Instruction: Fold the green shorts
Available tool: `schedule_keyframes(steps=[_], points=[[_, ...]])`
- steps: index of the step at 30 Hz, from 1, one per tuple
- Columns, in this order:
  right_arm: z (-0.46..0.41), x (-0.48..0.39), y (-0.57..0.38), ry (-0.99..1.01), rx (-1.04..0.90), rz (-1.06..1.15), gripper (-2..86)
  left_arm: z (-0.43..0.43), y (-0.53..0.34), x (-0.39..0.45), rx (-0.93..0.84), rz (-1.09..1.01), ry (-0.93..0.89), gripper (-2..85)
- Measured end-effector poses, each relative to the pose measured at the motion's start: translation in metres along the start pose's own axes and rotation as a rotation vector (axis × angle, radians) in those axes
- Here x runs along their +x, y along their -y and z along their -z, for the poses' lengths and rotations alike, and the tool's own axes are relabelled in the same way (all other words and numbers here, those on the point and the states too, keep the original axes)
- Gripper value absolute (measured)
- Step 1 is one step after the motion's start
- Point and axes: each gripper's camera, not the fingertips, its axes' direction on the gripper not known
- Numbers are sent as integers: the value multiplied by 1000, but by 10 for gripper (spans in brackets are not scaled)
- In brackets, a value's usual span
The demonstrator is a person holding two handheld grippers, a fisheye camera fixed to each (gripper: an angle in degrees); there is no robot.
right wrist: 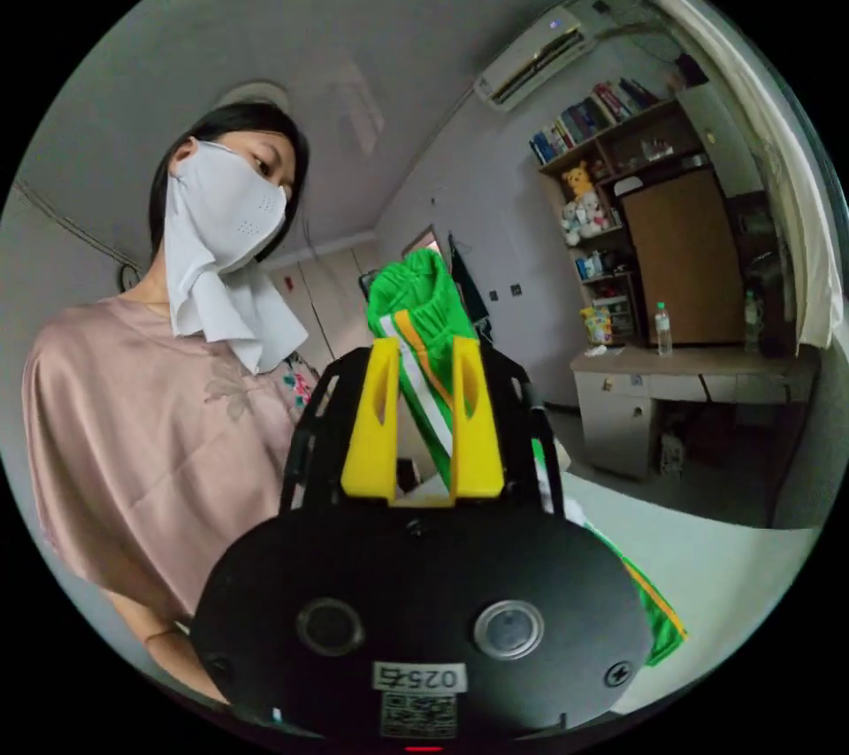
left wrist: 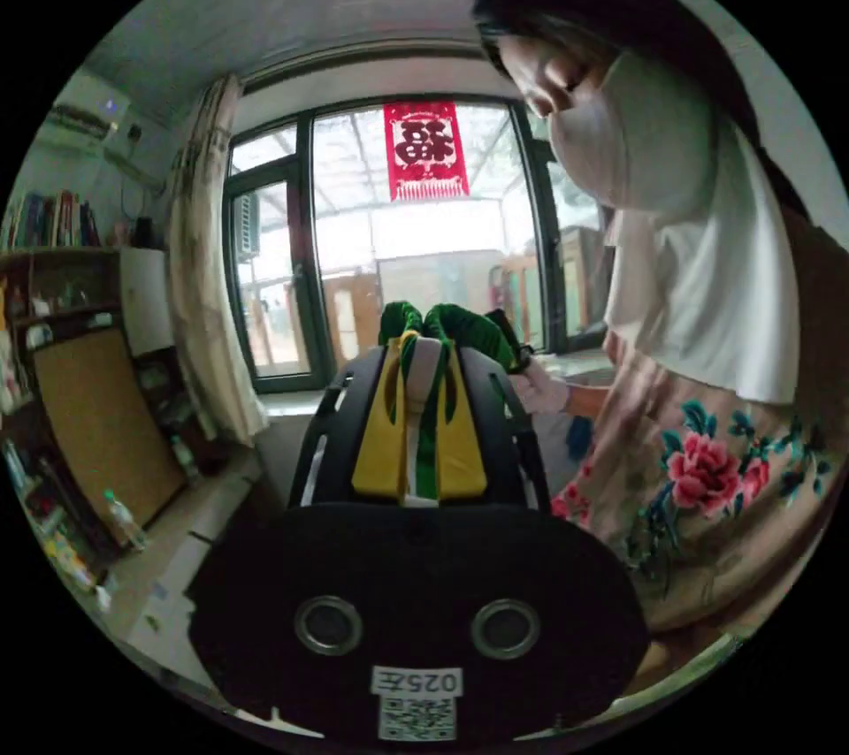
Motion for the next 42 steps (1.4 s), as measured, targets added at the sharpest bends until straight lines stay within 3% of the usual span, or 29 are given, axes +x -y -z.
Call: schedule_keyframes(steps=[5, 9, 17, 22, 28, 34, 38, 42], points=[[-32, -44, -9, -217, 75, 92, 211, 0, 58, 20, -88, -99, 141, 18], [-70, -78, -12, -330, 110, 213, 207, -1, 80, 34, -128, -167, 169, 19], [-91, -65, -12, -163, 171, 140, 200, 29, 90, 55, -121, -134, 207, 20], [-122, -79, -14, -35, 116, 169, 86, 49, 89, 67, -136, -77, 287, 26], [-113, -112, -3, -57, 147, 180, 60, 72, 63, 77, -138, 10, 311, 53], [-112, -162, 36, -90, 77, 354, 55, 77, -4, 98, 100, 104, 265, 190], [-113, -178, 59, -58, 29, 388, 55, 75, -31, 110, 119, 133, 301, 200], [-122, -185, 73, -34, -33, 411, 55, 67, -47, 112, 191, 147, 199, 187]])
